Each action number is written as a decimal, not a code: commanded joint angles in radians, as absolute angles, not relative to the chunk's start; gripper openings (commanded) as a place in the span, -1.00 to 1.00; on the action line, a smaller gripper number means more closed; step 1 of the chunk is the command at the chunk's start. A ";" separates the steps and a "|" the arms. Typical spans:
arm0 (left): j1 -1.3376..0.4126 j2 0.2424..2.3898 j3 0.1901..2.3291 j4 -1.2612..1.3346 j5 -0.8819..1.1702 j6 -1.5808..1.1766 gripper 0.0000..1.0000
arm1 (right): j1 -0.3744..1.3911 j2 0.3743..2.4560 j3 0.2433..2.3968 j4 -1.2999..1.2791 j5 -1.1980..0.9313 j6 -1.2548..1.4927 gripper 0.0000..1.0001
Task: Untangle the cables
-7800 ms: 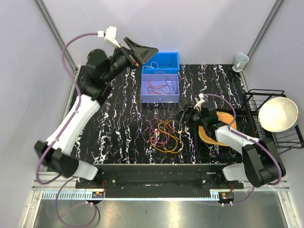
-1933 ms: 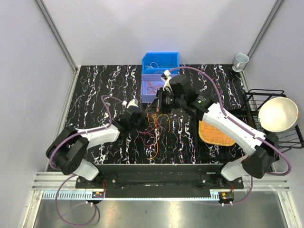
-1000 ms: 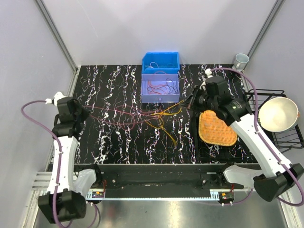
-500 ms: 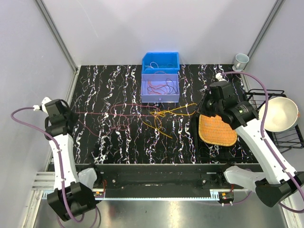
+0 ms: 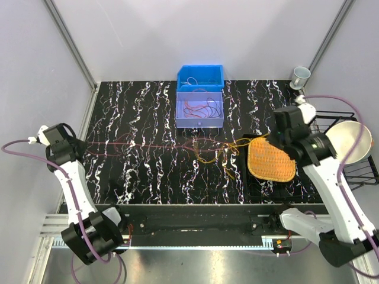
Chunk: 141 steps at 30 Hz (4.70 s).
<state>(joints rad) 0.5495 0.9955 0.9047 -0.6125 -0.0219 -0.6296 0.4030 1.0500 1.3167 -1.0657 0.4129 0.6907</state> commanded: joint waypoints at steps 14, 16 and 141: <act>0.158 0.940 0.939 -0.477 0.008 -0.575 -1.00 | 0.364 1.051 1.210 -0.732 -0.289 0.604 -0.87; 0.083 0.965 0.957 -0.463 0.052 -0.574 -1.00 | 0.371 1.084 1.212 -0.697 -0.372 0.592 -0.51; -0.276 1.443 1.449 -0.041 0.561 -0.723 -0.82 | 0.724 1.788 2.169 -0.235 -0.100 0.198 -1.00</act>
<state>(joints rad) -0.2741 1.3262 1.2156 -0.1089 0.5411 -0.7414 0.8070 1.7084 2.0224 -0.2310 -0.0978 0.2310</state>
